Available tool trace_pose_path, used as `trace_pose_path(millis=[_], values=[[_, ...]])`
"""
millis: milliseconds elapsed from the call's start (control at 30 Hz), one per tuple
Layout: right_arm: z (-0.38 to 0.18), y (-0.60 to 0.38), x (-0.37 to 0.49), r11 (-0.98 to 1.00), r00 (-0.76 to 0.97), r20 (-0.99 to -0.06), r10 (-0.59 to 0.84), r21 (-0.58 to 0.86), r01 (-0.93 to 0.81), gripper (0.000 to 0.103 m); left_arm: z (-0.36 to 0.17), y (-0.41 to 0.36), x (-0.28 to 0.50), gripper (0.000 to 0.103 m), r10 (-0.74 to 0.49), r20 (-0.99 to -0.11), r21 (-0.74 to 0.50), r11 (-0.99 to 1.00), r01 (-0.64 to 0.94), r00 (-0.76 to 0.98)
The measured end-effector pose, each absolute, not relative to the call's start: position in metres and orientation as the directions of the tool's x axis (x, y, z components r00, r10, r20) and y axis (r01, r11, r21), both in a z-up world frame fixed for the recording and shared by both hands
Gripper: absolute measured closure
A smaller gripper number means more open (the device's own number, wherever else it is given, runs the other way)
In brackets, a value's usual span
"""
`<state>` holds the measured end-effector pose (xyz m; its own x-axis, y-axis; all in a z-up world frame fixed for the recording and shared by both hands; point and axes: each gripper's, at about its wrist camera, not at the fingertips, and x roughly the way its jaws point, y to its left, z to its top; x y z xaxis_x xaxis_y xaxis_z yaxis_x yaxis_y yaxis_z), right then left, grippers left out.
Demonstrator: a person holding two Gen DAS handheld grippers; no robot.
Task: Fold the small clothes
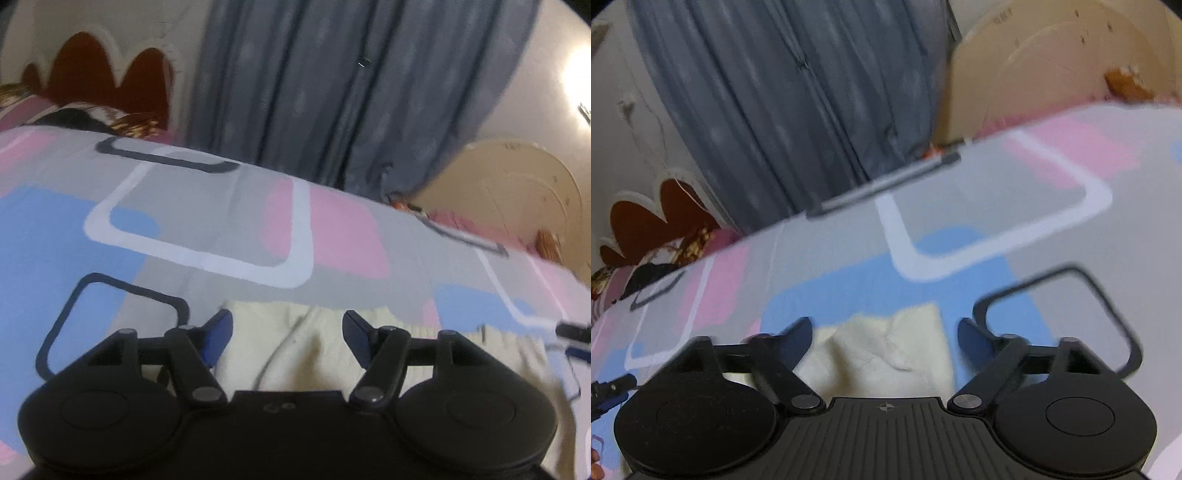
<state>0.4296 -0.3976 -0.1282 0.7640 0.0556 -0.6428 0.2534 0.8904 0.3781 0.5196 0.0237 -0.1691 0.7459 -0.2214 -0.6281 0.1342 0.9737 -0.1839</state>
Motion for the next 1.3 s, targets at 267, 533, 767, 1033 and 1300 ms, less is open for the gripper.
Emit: trace_pose_path(millis=[267,533,767,1033,1300], values=[[-0.142,-0.384,0.441,0.941,0.723,-0.681,0.117,0.308,0.138,0.055,-0.193,0.003,0.54,0.067,-0.233,-0.699,-0.117,0.97,0.213,0.677],[-0.161,-0.374,0.452,0.965,0.68,-0.718,0.152,0.258,0.057,0.069,-0.196,-0.002,0.537,0.097,-0.254,-0.689,-0.11,0.962,0.248,0.679],[-0.149,-0.374,0.446,0.973,0.749,-0.657,0.088,0.216,0.075,0.101,-0.175,0.005,0.524,0.099,-0.252,-0.567,-0.173,0.967,0.185,0.784],[-0.171,-0.372,0.453,0.976,0.708,-0.706,0.013,0.161,0.143,0.101,-0.204,-0.004,0.538,0.099,-0.174,-0.637,-0.102,0.985,0.141,0.751],[-0.17,-0.368,0.455,0.98,0.73,-0.68,-0.062,0.095,0.173,0.101,-0.202,-0.005,0.54,0.098,-0.141,-0.629,-0.069,0.99,0.126,0.764]])
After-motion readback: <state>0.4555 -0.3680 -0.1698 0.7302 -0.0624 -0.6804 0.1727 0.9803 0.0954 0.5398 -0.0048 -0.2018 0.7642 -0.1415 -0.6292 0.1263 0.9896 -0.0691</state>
